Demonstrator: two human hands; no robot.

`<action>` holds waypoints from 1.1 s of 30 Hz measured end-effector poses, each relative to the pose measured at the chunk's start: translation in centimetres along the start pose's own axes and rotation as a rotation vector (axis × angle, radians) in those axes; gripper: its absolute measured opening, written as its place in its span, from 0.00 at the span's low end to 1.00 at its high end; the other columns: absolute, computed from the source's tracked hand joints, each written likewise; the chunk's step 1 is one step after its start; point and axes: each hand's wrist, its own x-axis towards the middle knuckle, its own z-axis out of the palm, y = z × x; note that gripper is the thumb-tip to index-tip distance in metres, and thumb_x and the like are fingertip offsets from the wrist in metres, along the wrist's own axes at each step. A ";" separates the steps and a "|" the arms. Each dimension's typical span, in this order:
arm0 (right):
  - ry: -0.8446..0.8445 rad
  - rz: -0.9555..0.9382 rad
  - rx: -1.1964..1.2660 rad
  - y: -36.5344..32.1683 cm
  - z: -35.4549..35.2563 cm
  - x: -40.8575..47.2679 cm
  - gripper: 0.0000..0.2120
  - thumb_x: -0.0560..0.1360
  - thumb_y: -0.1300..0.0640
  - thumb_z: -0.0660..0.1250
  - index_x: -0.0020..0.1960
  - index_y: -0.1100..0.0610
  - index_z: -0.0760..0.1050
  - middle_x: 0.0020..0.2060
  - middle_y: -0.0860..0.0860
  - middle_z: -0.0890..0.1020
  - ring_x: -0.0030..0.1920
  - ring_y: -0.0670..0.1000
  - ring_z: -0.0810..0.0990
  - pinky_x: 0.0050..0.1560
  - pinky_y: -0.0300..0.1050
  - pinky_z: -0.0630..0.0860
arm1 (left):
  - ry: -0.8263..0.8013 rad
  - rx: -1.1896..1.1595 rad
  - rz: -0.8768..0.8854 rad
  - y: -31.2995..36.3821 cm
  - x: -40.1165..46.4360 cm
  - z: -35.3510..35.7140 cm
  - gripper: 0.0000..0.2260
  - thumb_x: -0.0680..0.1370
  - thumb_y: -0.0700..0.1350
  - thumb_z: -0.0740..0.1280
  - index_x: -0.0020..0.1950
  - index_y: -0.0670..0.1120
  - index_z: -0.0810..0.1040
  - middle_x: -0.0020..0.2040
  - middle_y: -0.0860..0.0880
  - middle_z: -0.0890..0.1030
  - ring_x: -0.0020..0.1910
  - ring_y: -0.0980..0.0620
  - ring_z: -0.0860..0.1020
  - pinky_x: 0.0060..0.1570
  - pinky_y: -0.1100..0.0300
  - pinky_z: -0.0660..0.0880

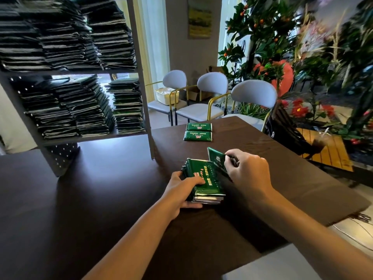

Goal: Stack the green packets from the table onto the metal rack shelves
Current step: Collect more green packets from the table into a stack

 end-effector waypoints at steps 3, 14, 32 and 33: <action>0.027 -0.184 0.091 -3.3 -1.7 -0.8 0.04 0.73 0.56 0.73 0.47 0.52 0.84 0.36 0.49 0.86 0.34 0.53 0.83 0.36 0.45 0.80 | -0.013 -0.002 0.009 0.1 -0.2 0.0 0.30 0.75 0.46 0.75 0.73 0.49 0.64 0.59 0.43 0.78 0.52 0.44 0.82 0.39 0.52 0.83; -0.486 -0.232 0.290 -4.7 -1.0 -4.2 0.29 0.79 0.33 0.55 0.67 0.50 0.79 0.60 0.46 0.78 0.61 0.45 0.72 0.58 0.41 0.72 | -0.059 -0.073 -0.007 -0.1 -1.2 -1.0 0.17 0.83 0.58 0.58 0.59 0.51 0.80 0.47 0.47 0.86 0.46 0.49 0.85 0.46 0.47 0.84; -0.571 0.391 0.091 0.7 12.4 9.3 0.24 0.77 0.51 0.64 0.73 0.50 0.69 0.73 0.55 0.67 0.72 0.59 0.64 0.68 0.54 0.67 | 0.027 -0.040 0.057 -1.5 1.0 -0.5 0.25 0.77 0.53 0.72 0.71 0.51 0.70 0.55 0.46 0.82 0.44 0.50 0.86 0.39 0.49 0.84; -0.623 0.328 0.042 0.8 13.2 9.9 0.27 0.77 0.49 0.64 0.75 0.50 0.67 0.76 0.55 0.64 0.74 0.59 0.60 0.70 0.56 0.64 | 0.026 -0.055 0.059 -1.6 1.0 -0.5 0.23 0.77 0.53 0.72 0.70 0.51 0.71 0.53 0.47 0.83 0.43 0.51 0.86 0.39 0.50 0.84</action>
